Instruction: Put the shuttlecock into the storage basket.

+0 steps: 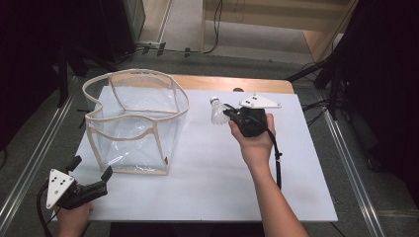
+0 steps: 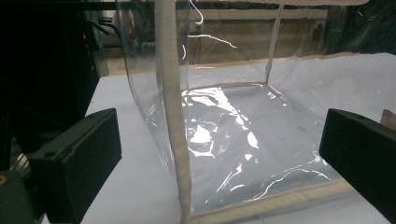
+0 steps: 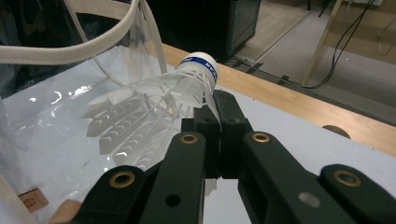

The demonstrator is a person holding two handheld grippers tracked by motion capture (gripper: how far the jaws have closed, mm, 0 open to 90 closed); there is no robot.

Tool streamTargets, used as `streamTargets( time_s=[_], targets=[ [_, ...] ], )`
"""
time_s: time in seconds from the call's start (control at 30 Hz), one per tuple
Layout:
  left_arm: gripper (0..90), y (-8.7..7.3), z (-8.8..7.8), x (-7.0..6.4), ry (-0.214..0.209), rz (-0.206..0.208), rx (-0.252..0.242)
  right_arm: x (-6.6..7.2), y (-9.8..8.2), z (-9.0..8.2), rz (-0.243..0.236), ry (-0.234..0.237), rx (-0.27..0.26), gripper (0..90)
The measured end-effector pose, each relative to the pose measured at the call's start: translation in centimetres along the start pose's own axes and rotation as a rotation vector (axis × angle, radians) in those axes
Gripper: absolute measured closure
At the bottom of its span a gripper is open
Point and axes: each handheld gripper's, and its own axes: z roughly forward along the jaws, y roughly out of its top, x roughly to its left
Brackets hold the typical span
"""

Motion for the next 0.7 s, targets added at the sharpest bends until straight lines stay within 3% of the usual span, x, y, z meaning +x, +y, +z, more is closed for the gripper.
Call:
streamTargets(
  time_s=[0.7],
  targets=[
    [0.0,0.0,0.0,0.0,0.0,0.0,0.002,1.5,2.5,0.8,-0.031,0.03,-0.022,86.7]
  ],
)
